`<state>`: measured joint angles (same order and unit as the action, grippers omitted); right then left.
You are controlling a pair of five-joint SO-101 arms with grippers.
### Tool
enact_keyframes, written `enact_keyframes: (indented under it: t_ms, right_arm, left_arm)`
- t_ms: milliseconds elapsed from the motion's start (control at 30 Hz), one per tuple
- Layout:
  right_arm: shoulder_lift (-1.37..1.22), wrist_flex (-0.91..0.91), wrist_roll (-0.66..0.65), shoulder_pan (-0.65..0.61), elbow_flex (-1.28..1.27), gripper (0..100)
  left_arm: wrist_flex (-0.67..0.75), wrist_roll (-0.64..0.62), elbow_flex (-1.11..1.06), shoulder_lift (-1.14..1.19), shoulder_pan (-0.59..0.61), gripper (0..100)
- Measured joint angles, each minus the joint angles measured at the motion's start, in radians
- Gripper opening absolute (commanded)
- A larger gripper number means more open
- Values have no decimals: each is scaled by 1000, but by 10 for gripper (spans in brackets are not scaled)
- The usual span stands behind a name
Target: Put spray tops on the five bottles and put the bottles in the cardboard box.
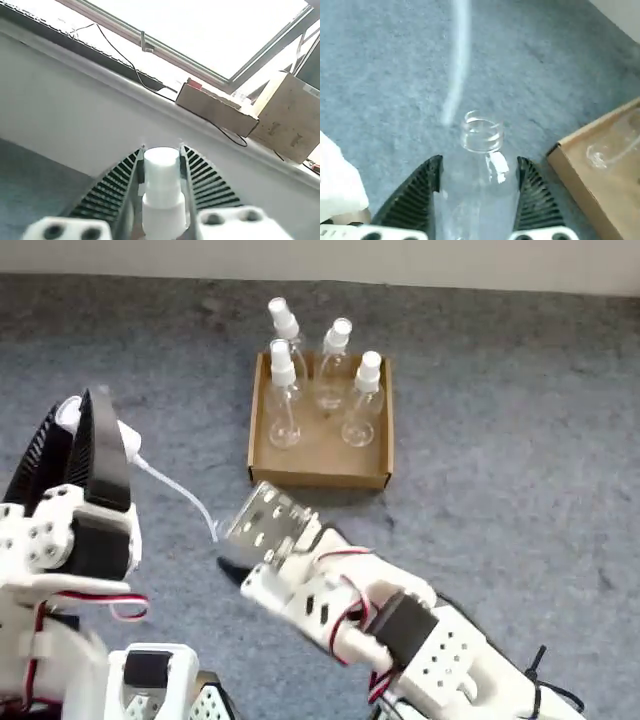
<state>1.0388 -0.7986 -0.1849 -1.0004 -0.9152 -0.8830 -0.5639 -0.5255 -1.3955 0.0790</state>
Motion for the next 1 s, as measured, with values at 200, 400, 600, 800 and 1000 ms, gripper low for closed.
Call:
enact_keyframes:
  t_ms: [200,400,600,800,1000]
  right_arm:
    - [0,0,55,-17,0,4]
    - [0,0,58,-17,0,4]
    - [0,0,61,51,-20,4]
    - [0,0,64,51,-44,4]
    - [0,0,64,49,-44,4]
  left_arm:
    - [206,0,-276,-129,-3,4]
    - [229,23,-339,-222,0,4]
    - [232,78,-304,-244,0,4]
    - [233,78,-276,-245,0,4]
    - [233,78,-285,-244,0,4]
